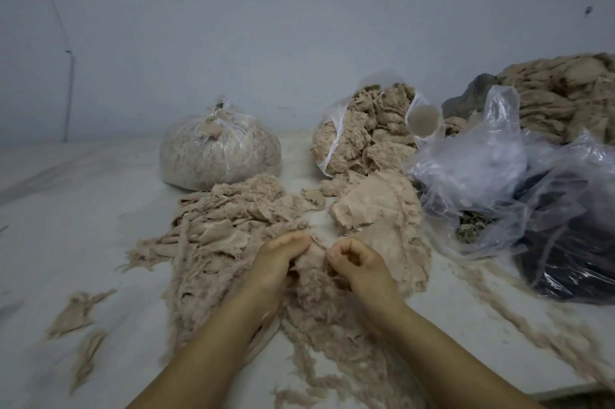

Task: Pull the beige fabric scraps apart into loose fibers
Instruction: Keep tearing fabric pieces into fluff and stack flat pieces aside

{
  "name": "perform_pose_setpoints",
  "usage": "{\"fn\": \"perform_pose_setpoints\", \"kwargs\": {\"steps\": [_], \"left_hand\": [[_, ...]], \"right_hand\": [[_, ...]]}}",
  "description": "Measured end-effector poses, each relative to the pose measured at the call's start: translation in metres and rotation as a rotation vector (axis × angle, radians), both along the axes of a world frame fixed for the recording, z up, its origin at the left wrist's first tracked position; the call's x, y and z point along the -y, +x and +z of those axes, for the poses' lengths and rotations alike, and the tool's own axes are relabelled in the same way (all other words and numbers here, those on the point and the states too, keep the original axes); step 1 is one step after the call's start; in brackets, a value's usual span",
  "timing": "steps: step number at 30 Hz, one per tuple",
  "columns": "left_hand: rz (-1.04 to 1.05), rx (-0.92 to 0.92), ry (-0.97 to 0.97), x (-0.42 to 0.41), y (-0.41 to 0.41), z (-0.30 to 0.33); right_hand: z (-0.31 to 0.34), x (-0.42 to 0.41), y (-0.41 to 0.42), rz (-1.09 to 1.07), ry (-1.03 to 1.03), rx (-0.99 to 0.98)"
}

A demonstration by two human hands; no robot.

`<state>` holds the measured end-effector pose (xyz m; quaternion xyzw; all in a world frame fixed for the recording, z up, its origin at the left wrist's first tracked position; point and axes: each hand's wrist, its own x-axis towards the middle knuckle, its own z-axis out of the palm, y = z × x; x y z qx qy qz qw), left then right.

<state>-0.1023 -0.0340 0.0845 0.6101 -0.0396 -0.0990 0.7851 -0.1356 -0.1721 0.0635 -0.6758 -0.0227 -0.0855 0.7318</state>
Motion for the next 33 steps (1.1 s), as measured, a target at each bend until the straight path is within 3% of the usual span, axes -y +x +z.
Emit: {"fn": "perform_pose_setpoints", "kwargs": {"steps": [7, 10, 12, 16, 19, 21, 23, 25, 28, 31, 33], "left_hand": [[-0.121, 0.04, -0.122, 0.006, -0.003, 0.002], [-0.152, 0.054, 0.013, 0.005, -0.004, 0.004], [-0.029, 0.009, 0.043, 0.006, -0.001, 0.004], [0.242, -0.106, -0.187, -0.007, 0.012, 0.007], [0.24, -0.121, -0.084, -0.013, 0.011, 0.006], [0.12, -0.099, 0.015, -0.006, 0.004, 0.003], [-0.042, 0.005, 0.121, 0.003, -0.004, 0.001], [-0.129, 0.085, 0.133, 0.011, -0.011, -0.003], [-0.098, 0.156, 0.133, 0.009, -0.009, -0.008], [-0.02, 0.221, 0.32, 0.003, -0.004, -0.009], [0.058, 0.233, 0.43, -0.002, -0.001, -0.007]], "right_hand": [[0.007, -0.007, -0.004, 0.038, -0.071, 0.047], [0.005, -0.006, -0.003, -0.005, -0.134, 0.084], [0.005, -0.004, -0.004, -0.023, -0.181, 0.099], [0.003, 0.004, -0.003, -0.079, -0.074, 0.078], [0.006, 0.011, 0.001, -0.132, -0.056, 0.087], [0.008, 0.008, 0.003, -0.193, -0.181, 0.125], [0.011, 0.005, 0.004, -0.286, -0.449, 0.212], [0.013, 0.001, 0.006, -0.296, -0.601, 0.255], [0.012, 0.002, 0.01, -0.178, -0.352, 0.116], [0.006, 0.006, 0.011, -0.146, -0.09, 0.021], [0.003, 0.006, 0.012, -0.173, -0.035, -0.014]]}}
